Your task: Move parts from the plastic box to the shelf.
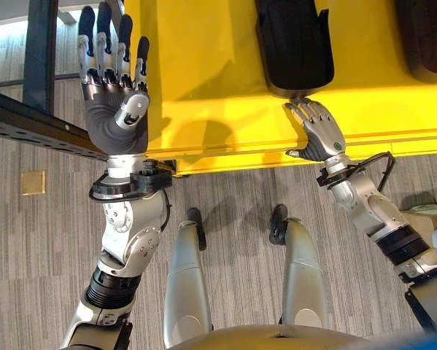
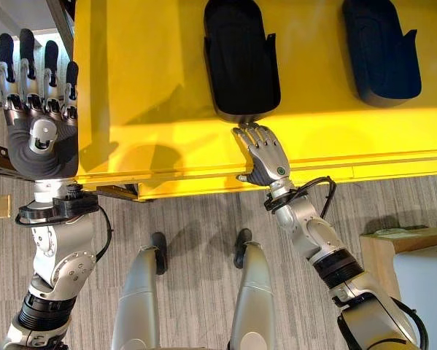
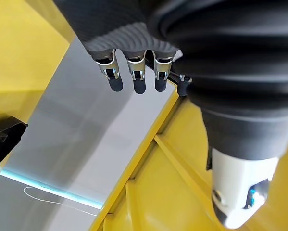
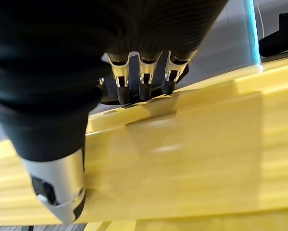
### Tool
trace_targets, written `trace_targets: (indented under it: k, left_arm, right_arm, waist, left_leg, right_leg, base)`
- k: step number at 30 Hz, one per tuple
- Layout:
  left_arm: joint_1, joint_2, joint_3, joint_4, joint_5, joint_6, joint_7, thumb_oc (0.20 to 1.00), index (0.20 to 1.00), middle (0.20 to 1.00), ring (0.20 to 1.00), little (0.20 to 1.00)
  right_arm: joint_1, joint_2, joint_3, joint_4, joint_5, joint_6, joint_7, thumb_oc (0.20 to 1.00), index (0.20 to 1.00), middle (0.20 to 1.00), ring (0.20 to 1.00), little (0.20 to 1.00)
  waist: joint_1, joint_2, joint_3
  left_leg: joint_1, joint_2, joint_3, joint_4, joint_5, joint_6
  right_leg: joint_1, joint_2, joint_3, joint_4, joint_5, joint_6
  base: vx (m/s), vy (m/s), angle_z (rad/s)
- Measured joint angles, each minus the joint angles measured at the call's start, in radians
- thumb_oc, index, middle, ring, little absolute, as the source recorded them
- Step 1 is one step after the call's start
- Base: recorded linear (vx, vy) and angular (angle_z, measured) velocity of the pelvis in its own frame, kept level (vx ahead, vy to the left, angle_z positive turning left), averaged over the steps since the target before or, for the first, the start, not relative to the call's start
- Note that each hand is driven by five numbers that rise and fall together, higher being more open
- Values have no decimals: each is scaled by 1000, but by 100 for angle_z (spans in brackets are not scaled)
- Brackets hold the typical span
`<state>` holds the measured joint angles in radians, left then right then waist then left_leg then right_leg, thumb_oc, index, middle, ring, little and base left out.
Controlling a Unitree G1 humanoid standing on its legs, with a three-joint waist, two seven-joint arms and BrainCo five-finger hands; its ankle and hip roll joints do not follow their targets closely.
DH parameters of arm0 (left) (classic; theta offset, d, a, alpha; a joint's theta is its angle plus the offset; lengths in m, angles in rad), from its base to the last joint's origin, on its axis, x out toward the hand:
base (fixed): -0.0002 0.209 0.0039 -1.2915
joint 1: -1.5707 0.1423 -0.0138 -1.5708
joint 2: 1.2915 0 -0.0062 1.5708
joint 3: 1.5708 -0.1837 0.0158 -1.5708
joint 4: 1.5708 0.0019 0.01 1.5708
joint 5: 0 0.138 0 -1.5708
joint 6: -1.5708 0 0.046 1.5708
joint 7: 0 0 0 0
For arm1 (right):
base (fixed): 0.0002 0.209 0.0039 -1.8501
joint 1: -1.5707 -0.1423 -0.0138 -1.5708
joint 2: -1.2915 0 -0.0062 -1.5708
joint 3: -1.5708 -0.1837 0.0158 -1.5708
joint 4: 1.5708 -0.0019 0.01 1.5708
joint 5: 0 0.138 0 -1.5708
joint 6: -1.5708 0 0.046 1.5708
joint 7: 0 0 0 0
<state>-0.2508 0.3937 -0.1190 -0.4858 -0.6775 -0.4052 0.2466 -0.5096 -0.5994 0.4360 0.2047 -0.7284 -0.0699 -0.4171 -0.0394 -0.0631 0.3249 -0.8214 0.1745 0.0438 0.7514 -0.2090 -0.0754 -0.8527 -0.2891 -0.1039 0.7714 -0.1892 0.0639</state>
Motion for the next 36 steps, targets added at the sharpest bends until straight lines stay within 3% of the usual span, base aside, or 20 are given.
trace_targets:
  k: [22, 36]
  left_arm:
    - [5, 0, 2, 2, -2, 0, 0, 1000, 1000, 1000, 1000, 1000]
    - [52, -30, 4, 43, -1, 6, -1, 1000, 1000, 1000, 1000, 1000]
  right_arm:
    - [-26, 0, 3, 9, 13, -4, -19, 1000, 1000, 1000, 1000, 1000]
    - [175, 8, -102, -102, 171, -71, 30, 1000, 1000, 1000, 1000, 1000]
  waist:
    - [-1, 7, 7]
    - [-5, 7, 9]
  left_leg:
    - [-18, 0, -8, 1, 8, -3]
    - [45, 2, 0, -45, 12, -3]
  right_leg:
    - [-20, 0, -4, 14, -4, -6]
    - [46, 6, -9, -37, 8, 8]
  base:
    - [1, 1, 1]
    - [0, 0, 0]
